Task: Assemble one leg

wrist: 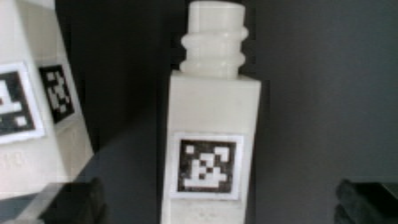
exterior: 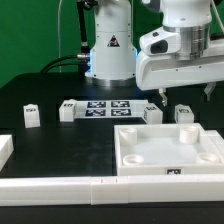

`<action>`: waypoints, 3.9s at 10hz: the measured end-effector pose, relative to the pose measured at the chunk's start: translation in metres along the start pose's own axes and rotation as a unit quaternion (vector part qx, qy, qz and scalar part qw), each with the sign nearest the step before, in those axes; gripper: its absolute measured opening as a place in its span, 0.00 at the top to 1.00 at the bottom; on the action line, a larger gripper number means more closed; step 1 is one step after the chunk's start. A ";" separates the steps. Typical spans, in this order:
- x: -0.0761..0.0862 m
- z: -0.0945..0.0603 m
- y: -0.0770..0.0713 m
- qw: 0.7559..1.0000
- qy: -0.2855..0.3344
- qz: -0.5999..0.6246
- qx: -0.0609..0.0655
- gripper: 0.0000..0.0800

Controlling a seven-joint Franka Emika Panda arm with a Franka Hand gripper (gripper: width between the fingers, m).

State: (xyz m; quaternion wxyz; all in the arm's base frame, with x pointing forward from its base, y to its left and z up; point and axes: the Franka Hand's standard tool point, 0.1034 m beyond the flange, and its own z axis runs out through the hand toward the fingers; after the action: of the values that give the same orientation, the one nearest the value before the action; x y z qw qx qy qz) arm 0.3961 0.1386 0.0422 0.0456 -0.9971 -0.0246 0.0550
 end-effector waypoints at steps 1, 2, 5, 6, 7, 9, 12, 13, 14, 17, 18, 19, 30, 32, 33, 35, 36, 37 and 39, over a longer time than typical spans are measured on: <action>-0.004 0.001 0.001 1.000 -0.024 -0.001 -0.003 0.19; -0.010 0.000 0.002 0.996 -0.086 -0.006 -0.007 0.19; -0.011 -0.006 0.002 0.972 -0.234 -0.007 -0.007 0.19; -0.007 -0.007 -0.002 0.959 -0.283 -0.009 -0.003 0.19; -0.004 -0.007 -0.005 0.945 -0.326 -0.010 0.000 0.19; -0.002 -0.006 -0.008 0.916 -0.401 -0.014 0.005 0.19; 0.006 0.013 -0.010 0.924 -0.382 -0.012 0.010 0.19; 0.004 0.019 -0.009 0.926 -0.377 -0.011 0.010 0.19; 0.001 0.026 -0.009 0.928 -0.371 -0.010 0.011 0.19; -0.003 0.033 -0.006 0.930 -0.367 -0.016 0.014 0.19; -0.002 0.033 -0.006 0.931 -0.365 -0.017 0.014 0.19; -0.001 0.033 -0.007 0.931 -0.364 -0.019 0.016 0.19; -0.007 -0.008 -0.008 0.920 -0.391 -0.030 0.009 0.64; -0.003 -0.036 -0.012 0.916 -0.400 -0.033 0.001 0.64; 0.000 -0.040 -0.013 0.918 -0.394 -0.034 0.001 0.64; 0.002 -0.037 -0.013 0.923 -0.383 -0.034 0.001 0.64; 0.004 -0.036 -0.014 0.926 -0.376 -0.034 0.002 0.64; 0.017 -0.032 -0.015 0.948 -0.317 -0.032 0.003 0.64; 0.019 -0.036 -0.010 0.972 -0.231 -0.037 -0.002 0.64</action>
Offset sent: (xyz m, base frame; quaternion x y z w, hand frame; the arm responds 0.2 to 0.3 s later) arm 0.0019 -0.0116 0.0064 0.0111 -0.1927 -0.0013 0.9812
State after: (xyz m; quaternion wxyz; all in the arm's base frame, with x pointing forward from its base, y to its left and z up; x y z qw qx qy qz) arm 0.4185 0.1462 0.0764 0.0387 -0.9560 -0.0717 0.2818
